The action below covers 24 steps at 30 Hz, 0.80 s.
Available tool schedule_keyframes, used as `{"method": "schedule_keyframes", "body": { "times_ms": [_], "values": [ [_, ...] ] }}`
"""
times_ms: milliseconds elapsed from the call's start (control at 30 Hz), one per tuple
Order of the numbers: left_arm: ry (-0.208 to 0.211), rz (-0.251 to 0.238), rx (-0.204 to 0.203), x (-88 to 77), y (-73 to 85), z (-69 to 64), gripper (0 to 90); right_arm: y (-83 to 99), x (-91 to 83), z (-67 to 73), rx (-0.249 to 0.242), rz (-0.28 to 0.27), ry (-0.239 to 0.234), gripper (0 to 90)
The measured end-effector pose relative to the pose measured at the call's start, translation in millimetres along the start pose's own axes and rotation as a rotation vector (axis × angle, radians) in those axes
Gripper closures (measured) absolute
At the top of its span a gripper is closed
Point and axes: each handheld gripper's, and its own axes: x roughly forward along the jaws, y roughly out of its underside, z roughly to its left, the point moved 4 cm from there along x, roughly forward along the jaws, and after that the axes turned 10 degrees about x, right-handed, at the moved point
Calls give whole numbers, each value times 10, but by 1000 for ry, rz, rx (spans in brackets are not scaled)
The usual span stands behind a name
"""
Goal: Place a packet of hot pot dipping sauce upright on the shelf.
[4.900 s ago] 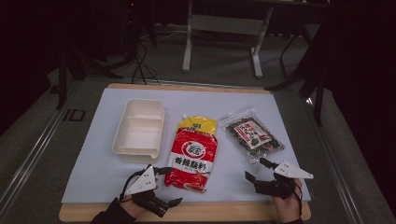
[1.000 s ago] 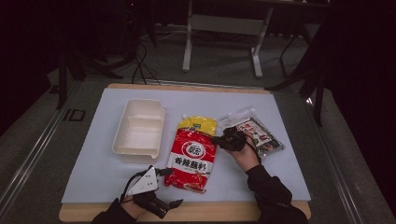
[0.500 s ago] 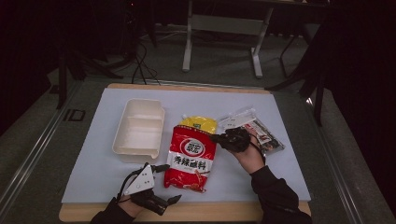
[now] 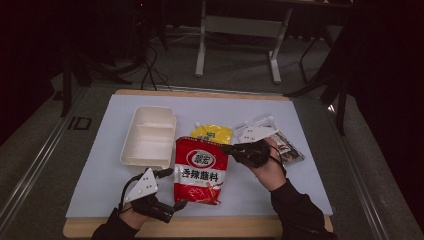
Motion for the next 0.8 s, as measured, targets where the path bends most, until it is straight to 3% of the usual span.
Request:
{"method": "schedule_keyframes", "body": {
  "times_ms": [133, 367, 467, 533, 700, 767, 800],
  "values": [
    [-37, 6, -6, -57, -53, 88, 7, -66, -56, 119, -34, -13, -13, 895],
    [-92, 66, -31, -118, -54, 336, 7, -133, -101, 285, -83, -27, -35, 895],
    [-94, 71, -42, -120, -70, 420, 8, -151, -121, 334, -98, -34, -49, 895],
    [-103, 73, -21, -117, -98, 469, 53, -163, -130, 366, -114, -33, -55, 895],
    [-41, 78, -35, -50, -139, 573, 199, -193, -175, 441, -140, -45, -68, 894],
    [15, 67, -36, -28, -149, 581, 359, -207, -205, 479, -142, -50, -84, 895],
    [15, 67, -36, -28, -149, 581, 385, -207, -205, 479, -142, -50, -84, 895]
  ]
}}
